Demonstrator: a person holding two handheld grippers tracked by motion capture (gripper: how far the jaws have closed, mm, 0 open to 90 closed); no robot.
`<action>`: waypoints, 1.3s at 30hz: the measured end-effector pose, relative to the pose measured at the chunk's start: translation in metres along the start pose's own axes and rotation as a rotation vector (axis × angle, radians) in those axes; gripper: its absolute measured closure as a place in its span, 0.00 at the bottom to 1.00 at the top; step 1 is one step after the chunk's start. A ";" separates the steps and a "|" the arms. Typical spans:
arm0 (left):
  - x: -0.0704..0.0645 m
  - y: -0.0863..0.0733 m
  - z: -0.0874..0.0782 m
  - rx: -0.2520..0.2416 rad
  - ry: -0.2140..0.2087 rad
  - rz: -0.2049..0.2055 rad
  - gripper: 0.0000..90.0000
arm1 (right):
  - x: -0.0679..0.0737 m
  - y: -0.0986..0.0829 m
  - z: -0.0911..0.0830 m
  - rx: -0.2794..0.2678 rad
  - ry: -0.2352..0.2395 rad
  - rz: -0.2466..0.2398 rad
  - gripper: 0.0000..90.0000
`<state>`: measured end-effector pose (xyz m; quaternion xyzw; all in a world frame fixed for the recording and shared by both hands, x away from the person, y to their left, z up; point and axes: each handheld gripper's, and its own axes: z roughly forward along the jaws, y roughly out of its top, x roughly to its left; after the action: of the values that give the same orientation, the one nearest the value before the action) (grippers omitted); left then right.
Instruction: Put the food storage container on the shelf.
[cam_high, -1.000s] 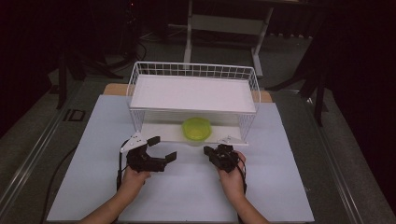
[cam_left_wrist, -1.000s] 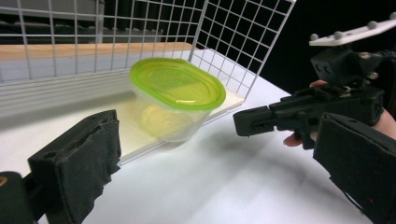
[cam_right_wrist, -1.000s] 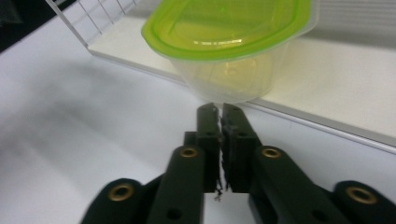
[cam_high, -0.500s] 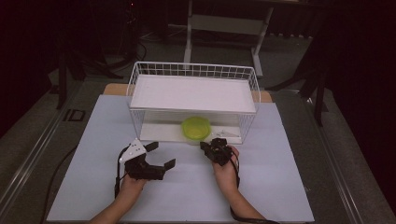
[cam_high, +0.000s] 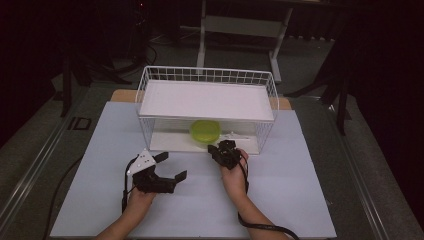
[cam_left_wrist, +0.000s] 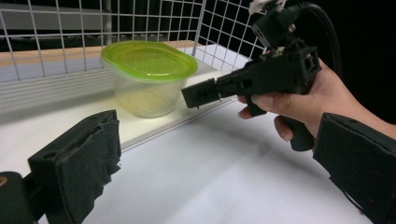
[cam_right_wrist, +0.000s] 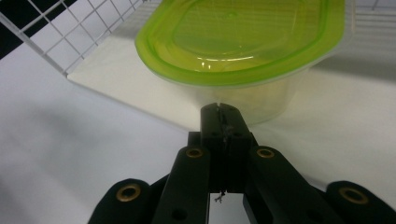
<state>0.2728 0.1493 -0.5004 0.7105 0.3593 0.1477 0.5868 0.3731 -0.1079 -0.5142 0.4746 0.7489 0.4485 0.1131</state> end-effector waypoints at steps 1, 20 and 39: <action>0.000 0.000 0.000 0.000 0.000 0.000 0.02 | 0.000 0.001 0.001 0.001 -0.001 0.000 1.00; 0.000 0.000 -0.001 -0.004 0.002 0.002 0.02 | 0.001 0.012 0.007 0.018 -0.004 -0.032 0.98; -0.003 0.007 -0.003 -0.008 -0.033 0.021 0.02 | -0.005 -0.012 -0.043 -0.029 0.064 -0.100 0.35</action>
<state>0.2706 0.1491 -0.4922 0.7142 0.3415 0.1437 0.5939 0.3431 -0.1377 -0.5000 0.4206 0.7682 0.4680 0.1182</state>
